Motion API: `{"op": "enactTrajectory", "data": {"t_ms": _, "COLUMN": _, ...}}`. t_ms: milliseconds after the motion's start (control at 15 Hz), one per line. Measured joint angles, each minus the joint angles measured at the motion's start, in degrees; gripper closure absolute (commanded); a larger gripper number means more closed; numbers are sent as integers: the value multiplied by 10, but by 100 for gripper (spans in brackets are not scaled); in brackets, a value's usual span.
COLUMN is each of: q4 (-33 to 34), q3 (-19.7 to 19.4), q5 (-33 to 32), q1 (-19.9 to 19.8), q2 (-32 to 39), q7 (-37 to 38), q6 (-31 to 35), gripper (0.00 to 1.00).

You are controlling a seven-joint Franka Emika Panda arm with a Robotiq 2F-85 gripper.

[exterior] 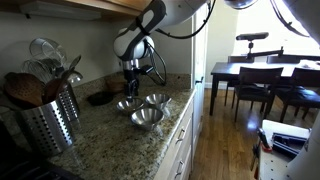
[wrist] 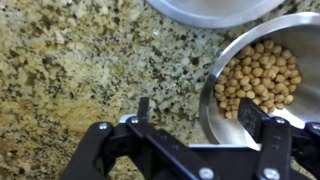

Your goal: Pour the contents of the middle bowl into the left bowl

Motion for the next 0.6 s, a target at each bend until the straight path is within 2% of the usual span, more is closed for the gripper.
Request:
{"op": "enactTrajectory", "data": {"t_ms": 67, "q4": 0, "q3": 0, "q5": 0, "q1": 0, "q2": 1, "q7": 0, "q6": 0, "gripper": 15}}
{"op": "enactTrajectory", "data": {"t_ms": 200, "q4": 0, "q3": 0, "q5": 0, "q1": 0, "q2": 2, "q7": 0, "q6": 0, "gripper": 12}}
{"op": "enactTrajectory", "data": {"t_ms": 600, "q4": 0, "q3": 0, "q5": 0, "q1": 0, "q2": 6, "q7": 1, "q6": 0, "gripper": 16}}
